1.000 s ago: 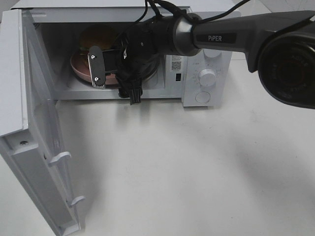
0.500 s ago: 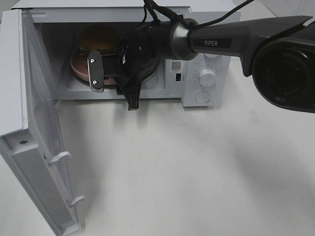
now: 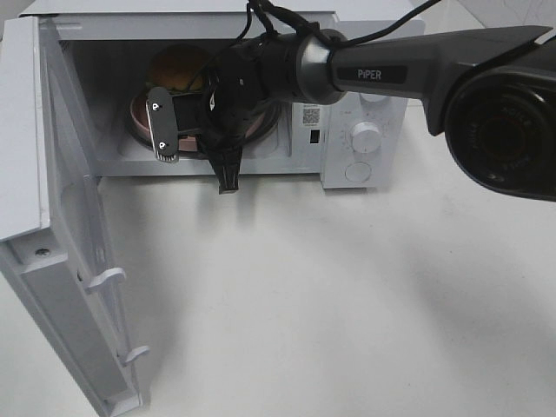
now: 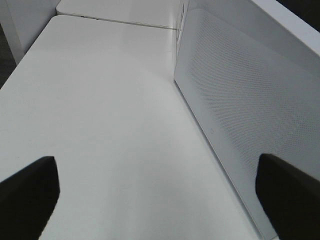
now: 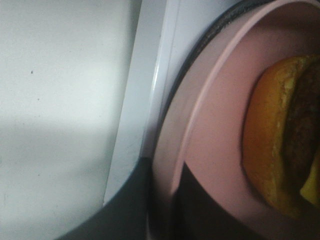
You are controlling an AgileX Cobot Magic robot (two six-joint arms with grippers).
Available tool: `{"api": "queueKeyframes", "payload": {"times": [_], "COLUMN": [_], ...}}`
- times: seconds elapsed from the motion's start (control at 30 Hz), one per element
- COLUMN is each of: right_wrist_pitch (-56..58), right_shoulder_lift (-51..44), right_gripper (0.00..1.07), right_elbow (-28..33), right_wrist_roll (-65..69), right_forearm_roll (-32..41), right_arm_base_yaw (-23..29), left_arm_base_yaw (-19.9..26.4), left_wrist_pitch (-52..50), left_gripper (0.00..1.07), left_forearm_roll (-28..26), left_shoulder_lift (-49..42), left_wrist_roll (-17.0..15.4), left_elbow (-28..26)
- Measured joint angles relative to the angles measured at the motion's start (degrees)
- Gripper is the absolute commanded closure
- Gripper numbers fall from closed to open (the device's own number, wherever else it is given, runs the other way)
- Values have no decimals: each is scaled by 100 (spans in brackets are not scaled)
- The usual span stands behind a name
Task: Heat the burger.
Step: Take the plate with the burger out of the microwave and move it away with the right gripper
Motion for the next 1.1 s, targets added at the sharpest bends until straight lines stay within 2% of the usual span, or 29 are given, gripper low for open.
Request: {"api": "queueKeyframes", "payload": {"times": [0.33, 0.6, 1.1], "right_wrist_pitch": [183, 143, -1232], "right_shoulder_lift": [-115, -395, -1507], "right_gripper": [107, 107, 107], "right_elbow": [29, 458, 2681], "right_wrist_roll": [0, 0, 166], "right_forearm_roll": [-355, -407, -963], "right_arm_base_yaw": [92, 109, 183], "left_arm_base_yaw": [0, 0, 0], "left_wrist_pitch": [0, 0, 0], "left_gripper": [6, 6, 6], "left_forearm_roll": [0, 0, 0], "left_shoulder_lift": [0, 0, 0], "left_wrist_roll": [0, 0, 0], "left_elbow": [0, 0, 0]}}
